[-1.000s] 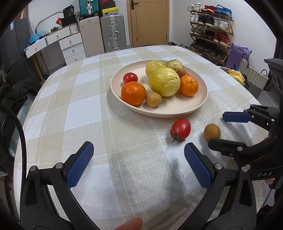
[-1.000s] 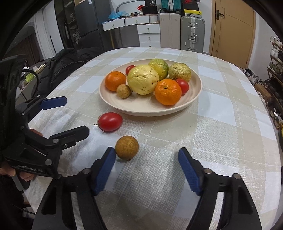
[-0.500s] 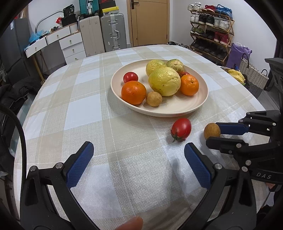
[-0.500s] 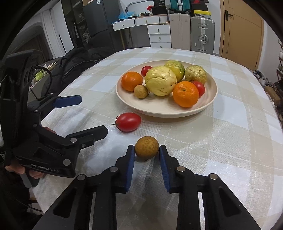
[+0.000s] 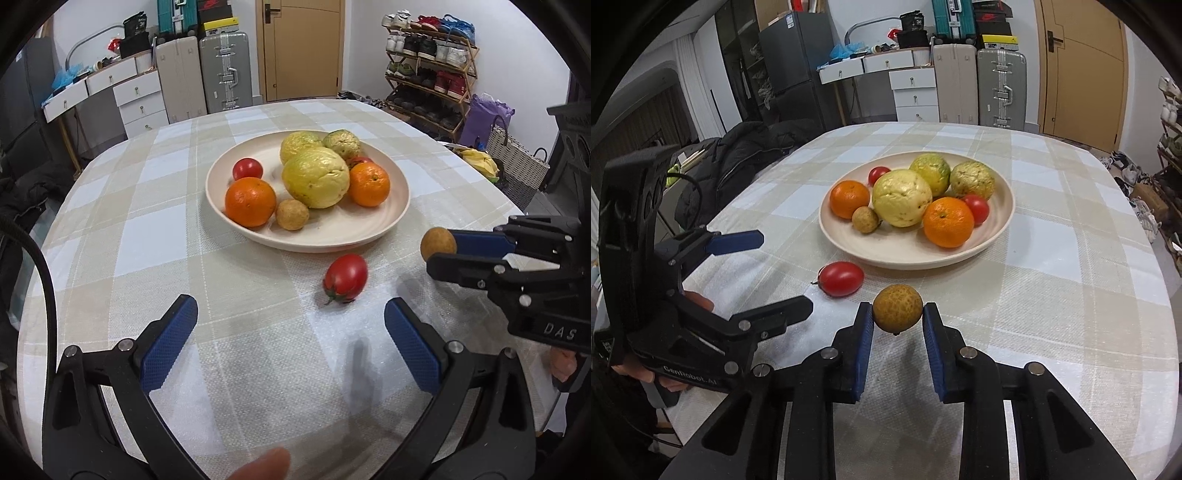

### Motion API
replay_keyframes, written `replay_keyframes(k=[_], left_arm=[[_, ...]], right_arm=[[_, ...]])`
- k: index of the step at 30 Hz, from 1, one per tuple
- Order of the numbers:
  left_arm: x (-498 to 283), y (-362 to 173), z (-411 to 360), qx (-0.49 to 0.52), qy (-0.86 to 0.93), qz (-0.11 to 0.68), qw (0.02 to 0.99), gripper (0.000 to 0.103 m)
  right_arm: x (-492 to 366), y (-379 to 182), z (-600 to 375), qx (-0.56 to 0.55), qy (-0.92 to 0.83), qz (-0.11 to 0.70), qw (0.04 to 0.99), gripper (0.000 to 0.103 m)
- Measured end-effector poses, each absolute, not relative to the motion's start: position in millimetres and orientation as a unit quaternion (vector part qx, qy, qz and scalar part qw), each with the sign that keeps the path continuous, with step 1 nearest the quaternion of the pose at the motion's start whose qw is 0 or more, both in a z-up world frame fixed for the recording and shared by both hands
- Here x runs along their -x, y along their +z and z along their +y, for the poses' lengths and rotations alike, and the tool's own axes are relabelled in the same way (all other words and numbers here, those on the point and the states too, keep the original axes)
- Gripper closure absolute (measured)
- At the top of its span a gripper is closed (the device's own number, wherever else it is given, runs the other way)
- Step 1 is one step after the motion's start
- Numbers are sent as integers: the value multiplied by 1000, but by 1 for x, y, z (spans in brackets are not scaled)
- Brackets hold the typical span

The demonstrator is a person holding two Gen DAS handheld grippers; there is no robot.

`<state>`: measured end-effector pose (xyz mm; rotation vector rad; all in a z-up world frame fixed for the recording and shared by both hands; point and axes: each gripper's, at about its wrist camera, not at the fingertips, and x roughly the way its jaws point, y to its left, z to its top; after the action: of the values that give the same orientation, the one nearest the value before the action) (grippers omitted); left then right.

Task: Organize fruits
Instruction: 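Grasp the brown round fruit with the right gripper while the left grasps the red tomato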

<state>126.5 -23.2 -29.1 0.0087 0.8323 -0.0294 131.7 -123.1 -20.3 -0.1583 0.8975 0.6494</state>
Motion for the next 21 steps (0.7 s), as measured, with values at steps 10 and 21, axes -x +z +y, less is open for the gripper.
replay_keyframes(k=[10,21], left_arm=[[-152,-43,-43,-16,-52,447,893,35],[-161,-44,-58,-21,-87,439,894,78]], right_arm=[[-138,-26,-132,70,293,438,847,75],[-143,-23,-140,60,287,434,852,75]])
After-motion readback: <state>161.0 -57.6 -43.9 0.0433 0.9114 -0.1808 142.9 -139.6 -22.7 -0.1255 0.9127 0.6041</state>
